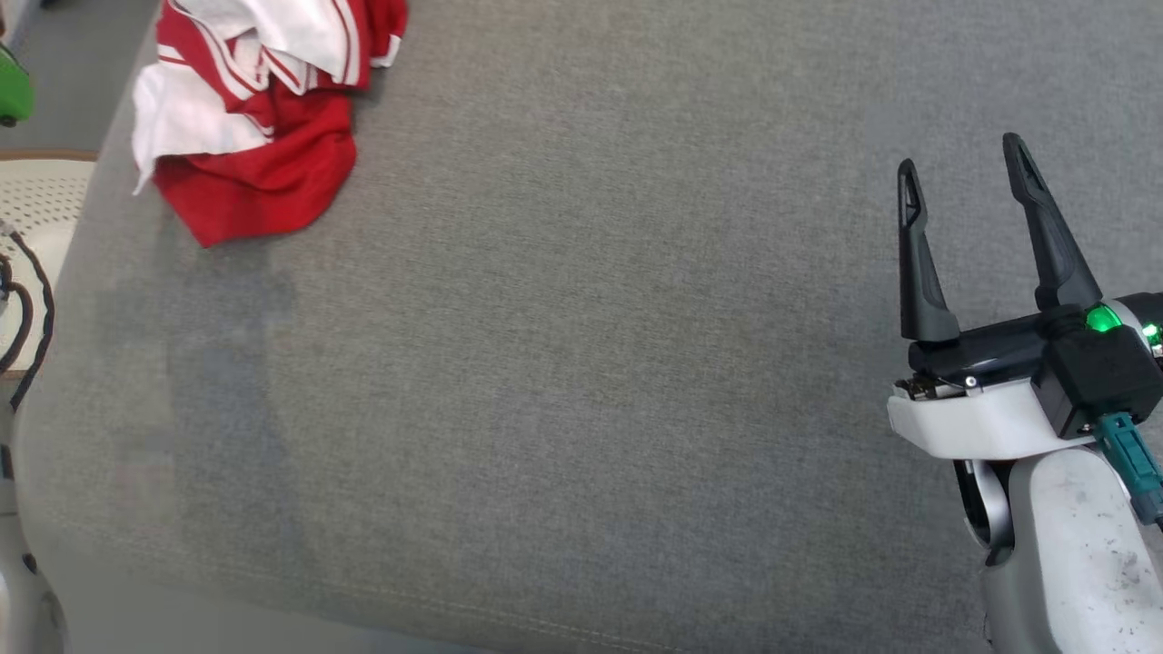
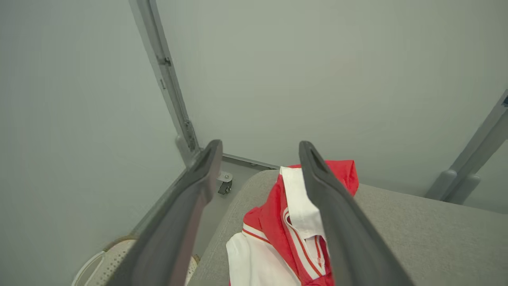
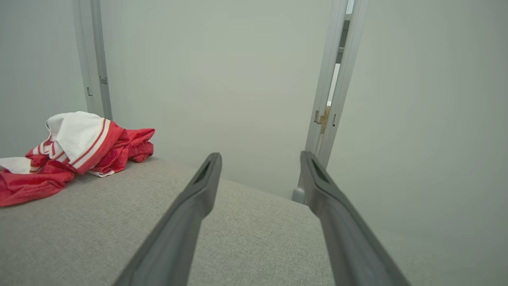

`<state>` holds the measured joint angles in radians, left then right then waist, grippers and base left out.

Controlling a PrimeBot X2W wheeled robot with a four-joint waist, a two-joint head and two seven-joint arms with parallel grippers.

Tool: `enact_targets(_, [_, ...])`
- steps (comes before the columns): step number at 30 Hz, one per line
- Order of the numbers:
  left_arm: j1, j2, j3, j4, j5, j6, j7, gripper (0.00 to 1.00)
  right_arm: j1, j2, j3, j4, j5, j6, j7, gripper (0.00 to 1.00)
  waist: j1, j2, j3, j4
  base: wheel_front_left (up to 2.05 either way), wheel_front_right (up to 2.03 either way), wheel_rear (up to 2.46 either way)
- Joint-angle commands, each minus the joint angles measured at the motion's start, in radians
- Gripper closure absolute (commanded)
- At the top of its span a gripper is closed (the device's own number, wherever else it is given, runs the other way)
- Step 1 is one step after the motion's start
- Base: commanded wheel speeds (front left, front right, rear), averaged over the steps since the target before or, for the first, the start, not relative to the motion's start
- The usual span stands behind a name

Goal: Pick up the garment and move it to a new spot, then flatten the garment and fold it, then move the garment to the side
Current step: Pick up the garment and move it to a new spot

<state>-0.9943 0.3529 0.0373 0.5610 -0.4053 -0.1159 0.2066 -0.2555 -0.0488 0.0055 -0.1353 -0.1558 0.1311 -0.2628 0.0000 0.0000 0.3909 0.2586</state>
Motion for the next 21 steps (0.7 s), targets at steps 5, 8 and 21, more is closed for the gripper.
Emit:
enact_targets(5, [-0.066,0.009,-0.007,0.109,-0.055,-0.008,0.074,0.0,-0.029,-0.003,0.0,-0.041,-0.002,-0.001,-0.003,0.0,0.0,0.0,0.22,-0.166,0.0,0.0,0.0])
enact_targets(8, [-0.071,0.013,-0.018,0.142,-0.067,-0.011,0.085,0.0,-0.029,-0.003,-0.009,-0.055,-0.007,-0.001,-0.003,0.0,0.0,0.0,0.243,-0.17,0.0,0.0,0.0])
enact_targets(21, [-0.075,0.014,-0.071,0.217,-0.106,-0.014,0.118,0.84,-0.038,-0.003,-0.018,-0.05,-0.01,-0.001,-0.003,0.0,0.0,0.0,0.27,-0.169,0.0,0.0,0.0])
